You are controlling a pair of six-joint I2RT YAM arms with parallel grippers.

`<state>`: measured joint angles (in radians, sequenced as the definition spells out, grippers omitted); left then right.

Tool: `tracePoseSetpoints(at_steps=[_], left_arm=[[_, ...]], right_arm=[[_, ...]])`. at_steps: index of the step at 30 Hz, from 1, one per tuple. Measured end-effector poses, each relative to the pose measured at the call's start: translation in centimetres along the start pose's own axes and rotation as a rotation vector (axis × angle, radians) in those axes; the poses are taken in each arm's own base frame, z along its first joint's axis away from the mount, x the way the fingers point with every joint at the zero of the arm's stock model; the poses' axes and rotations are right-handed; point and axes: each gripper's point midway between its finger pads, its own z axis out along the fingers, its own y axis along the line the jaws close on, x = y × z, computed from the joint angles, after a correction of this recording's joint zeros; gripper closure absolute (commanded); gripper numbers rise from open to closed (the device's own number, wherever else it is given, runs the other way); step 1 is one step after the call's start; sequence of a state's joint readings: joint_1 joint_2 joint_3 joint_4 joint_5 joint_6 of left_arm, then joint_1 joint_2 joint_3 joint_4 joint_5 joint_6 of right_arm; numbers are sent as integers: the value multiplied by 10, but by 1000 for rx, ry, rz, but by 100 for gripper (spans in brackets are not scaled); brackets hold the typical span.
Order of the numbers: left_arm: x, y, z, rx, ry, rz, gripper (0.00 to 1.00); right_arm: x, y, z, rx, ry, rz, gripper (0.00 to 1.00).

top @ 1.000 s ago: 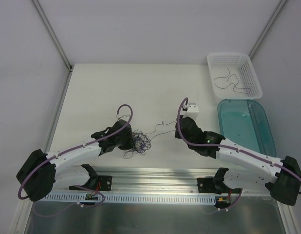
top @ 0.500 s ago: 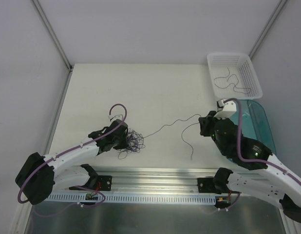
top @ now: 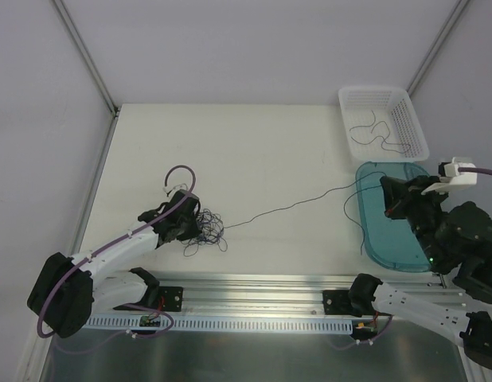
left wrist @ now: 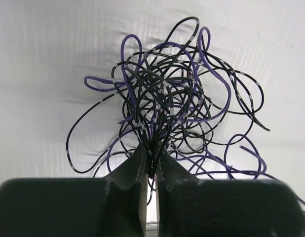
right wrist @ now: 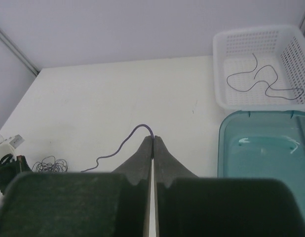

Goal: Untangle the cables

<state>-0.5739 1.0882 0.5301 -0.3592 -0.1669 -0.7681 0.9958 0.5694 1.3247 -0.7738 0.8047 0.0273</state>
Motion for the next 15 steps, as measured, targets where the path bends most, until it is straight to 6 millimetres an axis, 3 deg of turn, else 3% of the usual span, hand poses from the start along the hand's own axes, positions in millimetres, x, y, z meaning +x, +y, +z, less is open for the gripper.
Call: tracePoseSetpoints(at_steps=[7,15], left_arm=[[-6,11,1,-37,-8,-31,96],[-16,22,7,-103,-9,-58,96]], right_arm=[[-39,-15,-16,4,-81,-28,99],[-90,-15,-35,-51,-174,-3,99]])
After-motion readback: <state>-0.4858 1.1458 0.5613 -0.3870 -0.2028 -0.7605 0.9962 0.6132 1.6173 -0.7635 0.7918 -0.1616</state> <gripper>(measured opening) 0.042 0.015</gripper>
